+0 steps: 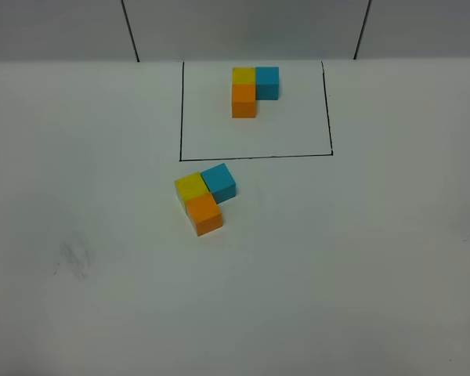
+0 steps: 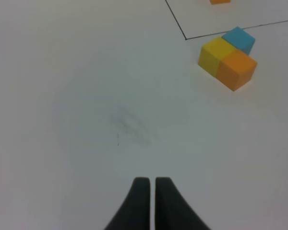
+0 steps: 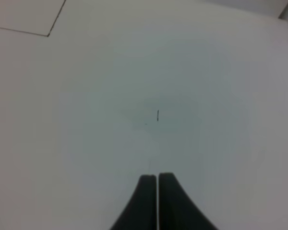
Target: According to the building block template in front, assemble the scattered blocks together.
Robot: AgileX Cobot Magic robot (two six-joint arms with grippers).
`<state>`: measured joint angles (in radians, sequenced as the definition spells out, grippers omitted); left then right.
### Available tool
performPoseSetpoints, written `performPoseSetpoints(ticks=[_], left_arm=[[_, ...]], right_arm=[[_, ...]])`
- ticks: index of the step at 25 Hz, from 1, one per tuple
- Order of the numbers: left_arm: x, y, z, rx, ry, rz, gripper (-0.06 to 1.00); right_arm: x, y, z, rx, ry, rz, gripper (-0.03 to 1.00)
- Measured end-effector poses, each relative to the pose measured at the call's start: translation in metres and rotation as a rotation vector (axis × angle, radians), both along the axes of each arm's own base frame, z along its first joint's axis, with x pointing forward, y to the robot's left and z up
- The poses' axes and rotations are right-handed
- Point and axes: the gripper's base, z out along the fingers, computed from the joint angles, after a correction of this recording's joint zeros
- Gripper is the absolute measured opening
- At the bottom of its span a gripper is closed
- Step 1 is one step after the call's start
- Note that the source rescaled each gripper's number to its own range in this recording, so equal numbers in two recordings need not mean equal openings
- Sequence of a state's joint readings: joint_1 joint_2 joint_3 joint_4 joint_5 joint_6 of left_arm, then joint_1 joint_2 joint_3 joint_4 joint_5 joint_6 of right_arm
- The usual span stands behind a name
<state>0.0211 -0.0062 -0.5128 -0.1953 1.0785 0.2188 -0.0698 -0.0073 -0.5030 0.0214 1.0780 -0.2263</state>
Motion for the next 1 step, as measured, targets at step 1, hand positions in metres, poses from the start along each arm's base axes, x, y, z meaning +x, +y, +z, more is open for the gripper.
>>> performPoseSetpoints(ticks=[1], left_arm=[[0.0,0.0,0.0,0.0,0.0,0.0,0.01]], right_arm=[[0.0,0.0,0.0,0.0,0.0,0.0,0.01]])
